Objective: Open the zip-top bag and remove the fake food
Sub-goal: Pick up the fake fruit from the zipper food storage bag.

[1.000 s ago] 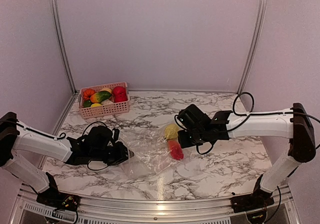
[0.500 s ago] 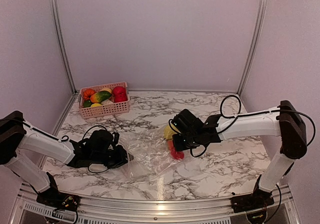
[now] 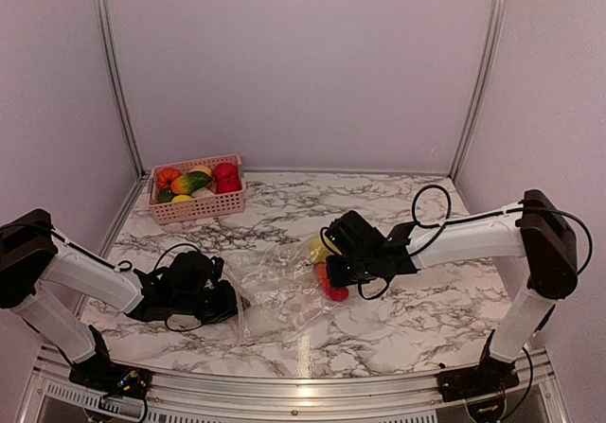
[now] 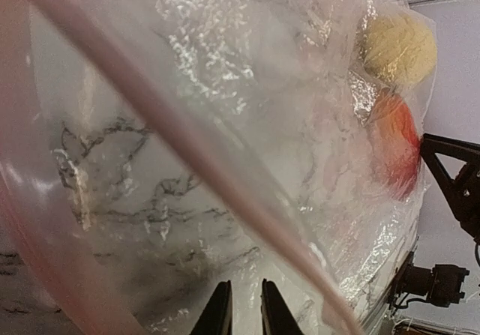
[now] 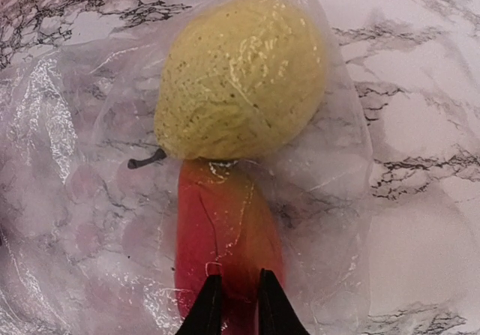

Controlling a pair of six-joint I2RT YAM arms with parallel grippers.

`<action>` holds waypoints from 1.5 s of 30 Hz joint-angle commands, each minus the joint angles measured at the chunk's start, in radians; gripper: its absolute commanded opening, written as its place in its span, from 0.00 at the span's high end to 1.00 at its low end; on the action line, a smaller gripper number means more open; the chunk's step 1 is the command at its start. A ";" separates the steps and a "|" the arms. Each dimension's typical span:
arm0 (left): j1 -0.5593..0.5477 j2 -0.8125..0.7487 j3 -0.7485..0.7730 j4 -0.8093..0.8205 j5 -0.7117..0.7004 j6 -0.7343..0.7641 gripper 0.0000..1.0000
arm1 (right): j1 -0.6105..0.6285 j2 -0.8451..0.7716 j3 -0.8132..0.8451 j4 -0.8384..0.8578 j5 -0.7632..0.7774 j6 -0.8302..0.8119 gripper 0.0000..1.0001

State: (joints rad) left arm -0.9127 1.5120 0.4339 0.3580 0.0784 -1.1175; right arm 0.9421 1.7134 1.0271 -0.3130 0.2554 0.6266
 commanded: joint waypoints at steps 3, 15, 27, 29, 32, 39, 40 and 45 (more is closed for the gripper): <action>-0.005 0.016 -0.018 0.032 0.002 -0.005 0.85 | -0.008 0.035 -0.024 -0.049 0.041 0.049 0.87; -0.005 0.029 -0.005 0.033 0.013 0.000 0.85 | -0.008 0.022 -0.044 -0.041 0.040 0.067 0.93; -0.006 0.034 0.014 0.024 0.019 0.011 0.85 | -0.001 0.069 -0.011 -0.122 0.124 0.082 0.97; -0.006 0.037 0.014 0.026 0.021 0.010 0.85 | 0.010 0.075 -0.006 -0.116 0.121 0.076 0.97; -0.005 0.039 0.016 0.030 0.024 0.011 0.85 | 0.024 0.089 0.010 -0.113 0.107 0.066 0.98; -0.006 0.028 0.021 0.028 0.032 0.014 0.85 | 0.050 0.076 0.028 -0.101 0.115 0.036 0.91; -0.006 0.023 0.022 0.026 0.031 0.015 0.85 | 0.052 0.072 0.027 -0.097 0.116 0.027 0.88; -0.006 -0.005 0.043 -0.011 0.035 0.029 0.82 | 0.057 0.069 0.017 -0.071 0.105 -0.010 0.69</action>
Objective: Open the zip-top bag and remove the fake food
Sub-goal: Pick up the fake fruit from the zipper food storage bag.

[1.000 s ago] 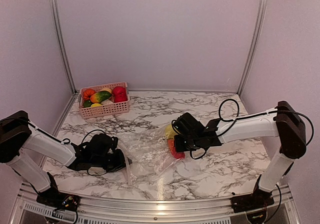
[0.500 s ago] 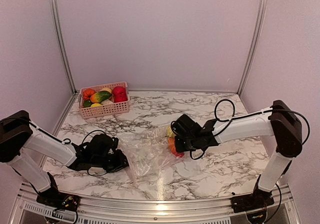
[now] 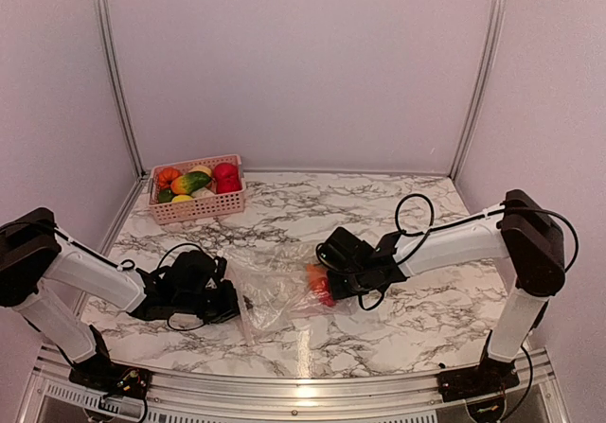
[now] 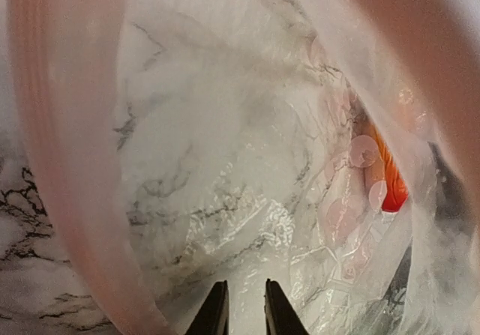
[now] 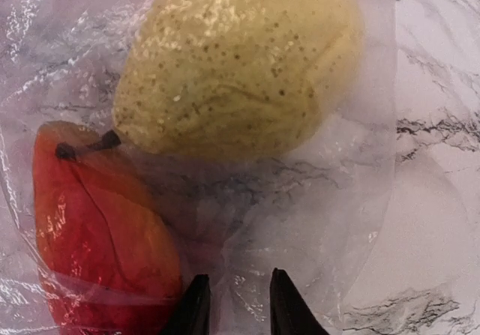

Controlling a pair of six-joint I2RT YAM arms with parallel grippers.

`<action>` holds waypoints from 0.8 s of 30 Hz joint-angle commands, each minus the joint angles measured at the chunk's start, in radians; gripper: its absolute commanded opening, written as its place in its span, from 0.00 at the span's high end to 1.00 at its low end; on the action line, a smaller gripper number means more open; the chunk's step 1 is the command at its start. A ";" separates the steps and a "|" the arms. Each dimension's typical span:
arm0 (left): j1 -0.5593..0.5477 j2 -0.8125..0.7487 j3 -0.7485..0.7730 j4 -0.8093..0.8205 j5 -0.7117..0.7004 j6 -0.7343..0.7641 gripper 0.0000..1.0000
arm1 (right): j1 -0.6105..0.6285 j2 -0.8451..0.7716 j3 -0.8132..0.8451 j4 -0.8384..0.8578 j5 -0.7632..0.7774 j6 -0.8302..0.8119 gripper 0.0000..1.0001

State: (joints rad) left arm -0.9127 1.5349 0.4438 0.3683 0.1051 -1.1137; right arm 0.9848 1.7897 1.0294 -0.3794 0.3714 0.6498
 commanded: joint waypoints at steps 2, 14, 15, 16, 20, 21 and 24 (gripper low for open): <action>-0.005 -0.041 0.040 -0.038 0.007 0.030 0.81 | 0.017 -0.007 0.010 0.008 -0.017 -0.046 0.62; -0.005 -0.077 0.064 -0.109 0.018 0.066 0.80 | 0.047 0.062 0.020 0.023 -0.016 -0.087 0.27; -0.005 -0.078 0.066 -0.116 0.020 0.068 0.81 | 0.050 0.074 0.024 0.020 -0.012 -0.088 0.26; -0.005 -0.080 0.068 -0.121 0.021 0.072 0.80 | 0.051 0.086 0.028 0.014 -0.009 -0.086 0.24; -0.005 -0.093 0.072 -0.148 0.020 0.083 0.80 | 0.052 0.099 0.040 -0.017 0.012 -0.077 0.20; -0.005 -0.094 0.073 -0.152 0.020 0.087 0.79 | 0.053 0.090 0.041 -0.028 0.017 -0.071 0.18; -0.003 -0.097 0.069 -0.158 0.024 0.091 0.79 | 0.053 0.041 0.049 -0.045 0.026 -0.068 0.18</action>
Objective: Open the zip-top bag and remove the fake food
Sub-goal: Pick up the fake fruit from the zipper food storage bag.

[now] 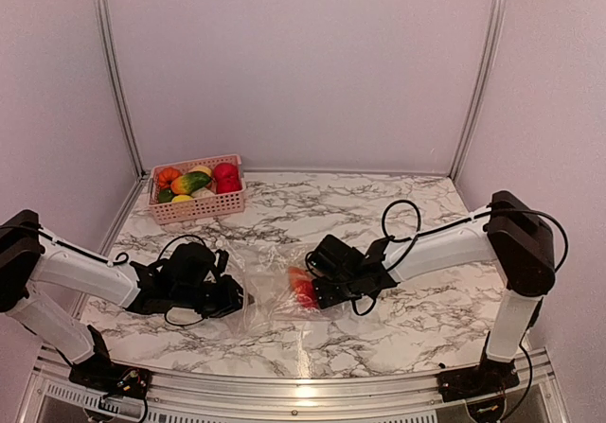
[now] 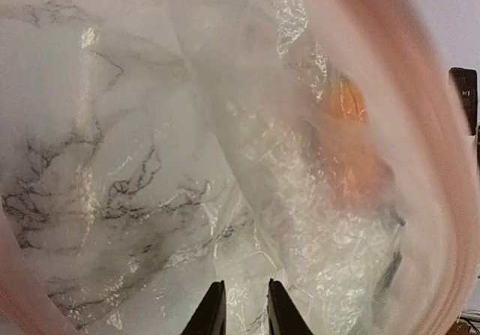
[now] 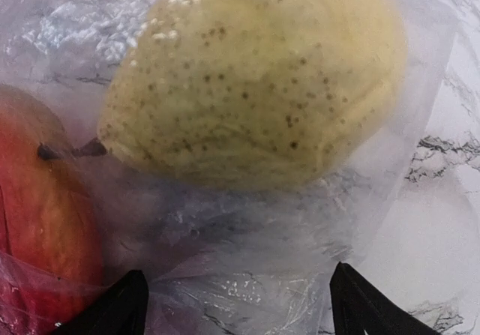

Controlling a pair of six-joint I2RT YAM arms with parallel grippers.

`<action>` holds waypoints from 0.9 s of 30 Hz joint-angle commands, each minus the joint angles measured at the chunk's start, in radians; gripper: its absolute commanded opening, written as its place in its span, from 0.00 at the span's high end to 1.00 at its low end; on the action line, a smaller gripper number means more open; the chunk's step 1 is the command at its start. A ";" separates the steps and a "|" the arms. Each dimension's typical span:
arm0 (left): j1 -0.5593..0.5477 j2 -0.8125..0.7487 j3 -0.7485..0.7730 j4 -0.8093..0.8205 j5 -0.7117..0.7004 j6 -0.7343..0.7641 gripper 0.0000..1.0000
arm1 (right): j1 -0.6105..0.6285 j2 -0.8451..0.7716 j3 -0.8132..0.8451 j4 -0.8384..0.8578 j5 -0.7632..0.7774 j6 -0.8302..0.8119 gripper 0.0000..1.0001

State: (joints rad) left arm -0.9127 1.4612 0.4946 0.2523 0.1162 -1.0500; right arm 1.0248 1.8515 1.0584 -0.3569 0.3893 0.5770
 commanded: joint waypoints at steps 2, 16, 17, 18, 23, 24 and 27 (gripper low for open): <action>-0.003 -0.026 0.016 -0.044 0.013 0.029 0.79 | 0.012 -0.058 0.035 -0.096 0.010 0.003 0.20; -0.025 0.014 0.013 0.030 0.056 -0.002 0.80 | 0.012 -0.163 0.082 -0.090 -0.087 0.034 0.67; -0.027 0.012 0.013 0.030 0.057 -0.005 0.80 | 0.011 -0.156 0.081 -0.087 -0.090 0.041 0.70; -0.028 0.011 0.013 0.029 0.056 -0.006 0.80 | 0.011 -0.150 0.081 -0.080 -0.093 0.046 0.74; -0.031 -0.001 0.003 0.027 0.050 -0.014 0.80 | -0.017 -0.120 0.065 -0.031 -0.126 0.073 0.86; -0.031 -0.001 0.002 0.027 0.049 -0.014 0.80 | -0.025 -0.118 0.056 -0.017 -0.138 0.075 0.87; -0.031 0.003 -0.001 0.029 0.051 -0.013 0.80 | -0.041 -0.109 0.033 0.026 -0.182 0.077 0.87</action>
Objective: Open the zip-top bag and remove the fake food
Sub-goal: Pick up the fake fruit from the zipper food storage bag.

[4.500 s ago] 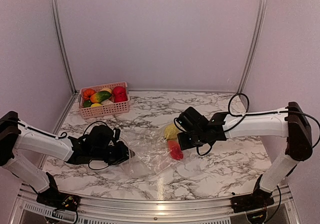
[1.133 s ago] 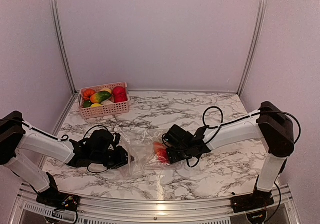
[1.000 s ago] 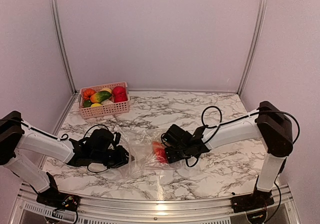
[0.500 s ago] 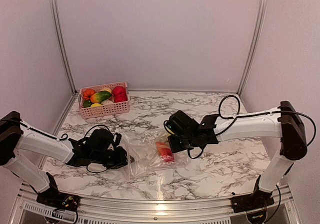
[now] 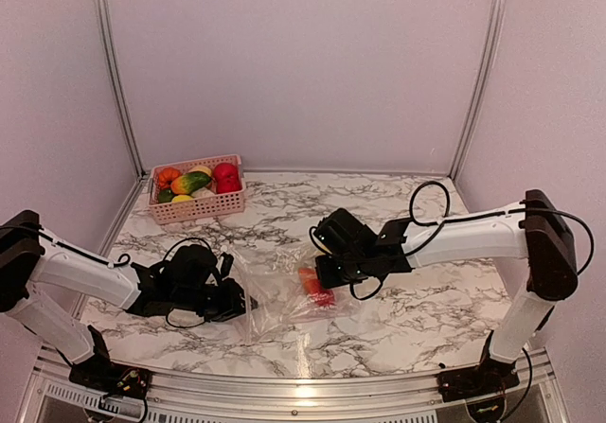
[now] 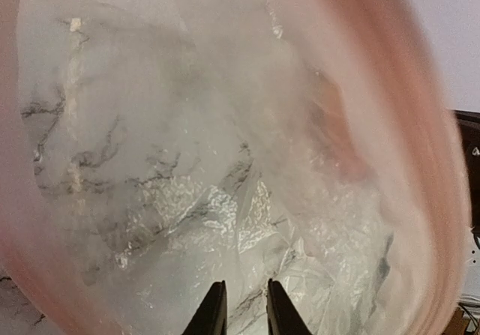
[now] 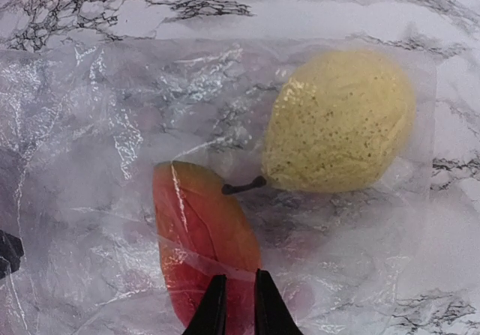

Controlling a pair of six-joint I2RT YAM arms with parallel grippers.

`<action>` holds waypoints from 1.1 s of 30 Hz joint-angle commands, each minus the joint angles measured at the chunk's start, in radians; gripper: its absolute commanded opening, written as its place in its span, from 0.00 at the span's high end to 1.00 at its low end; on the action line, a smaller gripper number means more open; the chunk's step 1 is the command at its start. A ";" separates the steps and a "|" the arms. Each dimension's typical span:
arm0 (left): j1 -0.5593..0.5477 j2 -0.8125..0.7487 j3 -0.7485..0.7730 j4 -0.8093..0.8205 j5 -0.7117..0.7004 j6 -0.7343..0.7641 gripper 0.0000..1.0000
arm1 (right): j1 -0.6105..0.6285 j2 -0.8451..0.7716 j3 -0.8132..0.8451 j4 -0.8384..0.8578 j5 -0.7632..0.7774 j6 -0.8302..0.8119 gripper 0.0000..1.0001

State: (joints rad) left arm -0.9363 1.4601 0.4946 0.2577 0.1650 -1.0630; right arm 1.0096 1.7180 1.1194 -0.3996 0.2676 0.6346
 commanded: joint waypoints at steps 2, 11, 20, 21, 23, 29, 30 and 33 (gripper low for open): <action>-0.008 0.006 0.001 0.025 0.004 0.001 0.80 | -0.028 0.035 -0.033 0.074 -0.067 0.023 0.87; -0.008 0.025 0.008 0.040 0.023 0.009 0.80 | -0.040 0.065 -0.081 0.128 -0.101 0.042 0.83; -0.009 0.075 0.059 -0.022 0.055 0.041 0.80 | -0.037 0.080 -0.095 0.137 -0.017 0.107 0.75; -0.007 0.080 0.065 -0.025 0.055 0.045 0.80 | -0.034 0.078 -0.098 0.149 -0.016 0.115 0.75; -0.007 0.089 0.077 -0.036 0.047 0.051 0.80 | -0.024 0.084 -0.089 0.159 -0.013 0.124 0.74; -0.007 0.121 0.104 -0.065 0.036 0.063 0.79 | 0.025 0.149 -0.030 0.154 -0.005 0.126 0.74; -0.007 0.121 0.106 -0.066 0.033 0.063 0.79 | 0.032 0.162 -0.022 0.154 -0.010 0.124 0.74; -0.008 0.114 0.104 -0.064 0.013 0.059 0.79 | 0.050 0.204 -0.002 0.148 -0.021 0.121 0.74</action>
State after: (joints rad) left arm -0.9371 1.5703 0.5808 0.2234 0.2012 -1.0210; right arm 1.0283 1.8690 1.0718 -0.2539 0.2550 0.7483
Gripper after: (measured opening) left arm 0.210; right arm 0.261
